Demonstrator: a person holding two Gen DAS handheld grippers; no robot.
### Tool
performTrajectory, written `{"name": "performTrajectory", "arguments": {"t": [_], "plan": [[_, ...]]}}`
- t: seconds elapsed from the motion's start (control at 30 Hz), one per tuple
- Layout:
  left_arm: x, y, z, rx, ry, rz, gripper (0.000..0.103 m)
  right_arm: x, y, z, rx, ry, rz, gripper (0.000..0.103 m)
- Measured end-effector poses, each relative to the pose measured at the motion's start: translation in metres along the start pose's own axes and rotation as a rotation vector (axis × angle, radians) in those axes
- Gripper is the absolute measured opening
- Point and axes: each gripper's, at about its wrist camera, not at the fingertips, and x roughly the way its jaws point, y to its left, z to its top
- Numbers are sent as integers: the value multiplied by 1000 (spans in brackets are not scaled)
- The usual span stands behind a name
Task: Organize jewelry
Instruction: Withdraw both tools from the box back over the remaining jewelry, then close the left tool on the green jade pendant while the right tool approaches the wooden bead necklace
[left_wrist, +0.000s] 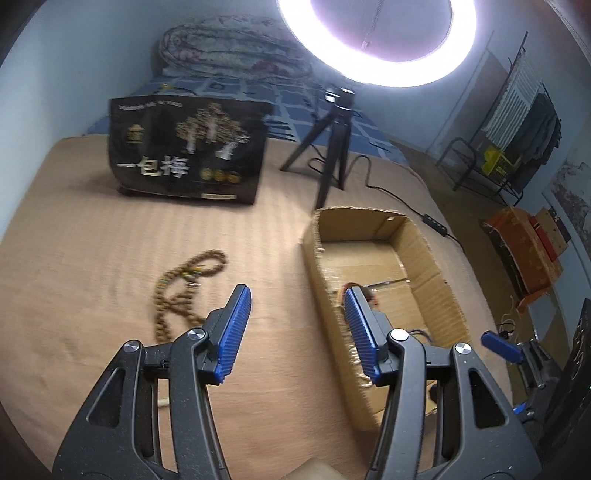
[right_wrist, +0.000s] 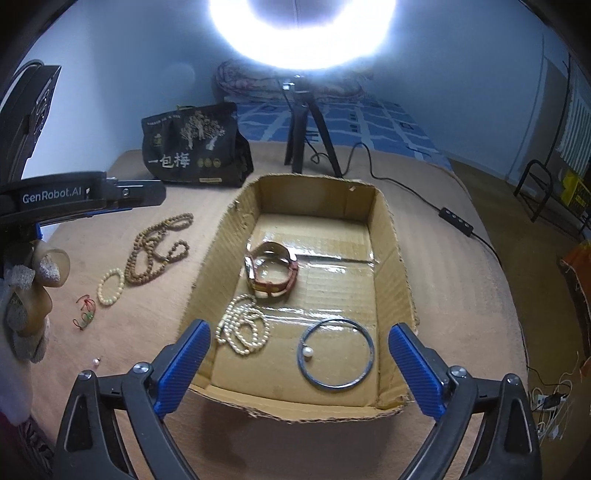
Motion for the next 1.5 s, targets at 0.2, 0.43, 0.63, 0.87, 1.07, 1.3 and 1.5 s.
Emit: {"name": "performTrajectory", "arguments": {"t": [0.2, 0.43, 0.63, 0.87, 1.07, 1.3, 1.5], "plan": [[-15, 39, 1, -17, -9, 48, 54, -3, 20, 9, -27, -17, 14, 101], [-26, 84, 0, -64, -7, 89, 54, -2, 48, 19, -50, -36, 54, 101], [-27, 115, -6, -80, 8, 118, 54, 2, 71, 28, -62, -46, 101, 101], [-24, 148, -16, -111, 45, 128, 54, 15, 97, 36, -72, -38, 146, 101], [-19, 169, -27, -117, 81, 134, 54, 30, 113, 40, -74, -15, 172, 101], [-7, 178, -38, -98, 136, 127, 54, 53, 127, 45, -60, 16, 192, 101], [-1, 173, -51, -81, 178, 91, 49, 68, 133, 48, -29, 41, 215, 101]]}}
